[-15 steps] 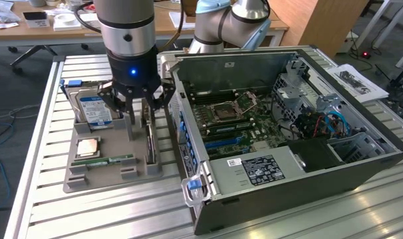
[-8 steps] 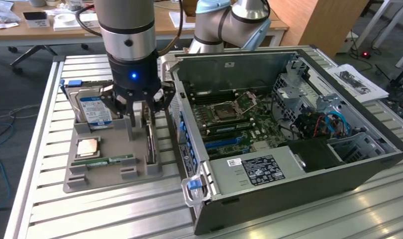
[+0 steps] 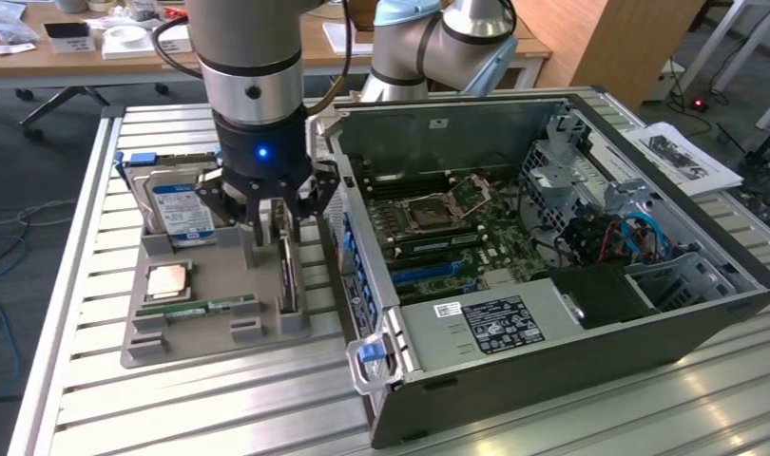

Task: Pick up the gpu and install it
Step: 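Pick up the gpu and move the gpu toward the slot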

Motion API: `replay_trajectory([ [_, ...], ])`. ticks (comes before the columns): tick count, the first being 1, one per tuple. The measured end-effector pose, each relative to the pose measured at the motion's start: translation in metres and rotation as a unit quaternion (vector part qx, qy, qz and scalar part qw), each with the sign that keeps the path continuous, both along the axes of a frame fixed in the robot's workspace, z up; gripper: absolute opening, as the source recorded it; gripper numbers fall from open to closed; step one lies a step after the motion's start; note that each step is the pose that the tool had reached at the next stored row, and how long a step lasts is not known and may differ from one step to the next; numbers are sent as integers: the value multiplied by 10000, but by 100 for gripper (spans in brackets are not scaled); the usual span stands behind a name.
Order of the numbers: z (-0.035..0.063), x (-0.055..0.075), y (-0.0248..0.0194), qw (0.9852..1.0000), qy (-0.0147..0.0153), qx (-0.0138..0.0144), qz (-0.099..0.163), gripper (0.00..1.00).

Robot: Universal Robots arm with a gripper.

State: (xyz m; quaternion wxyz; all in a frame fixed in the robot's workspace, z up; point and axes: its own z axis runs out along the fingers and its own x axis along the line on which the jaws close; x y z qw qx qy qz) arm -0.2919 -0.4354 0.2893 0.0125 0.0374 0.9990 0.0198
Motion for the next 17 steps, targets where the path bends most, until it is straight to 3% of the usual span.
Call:
replay_trajectory([
  [17,-239,44,7,10000,10,-1,1,47],
])
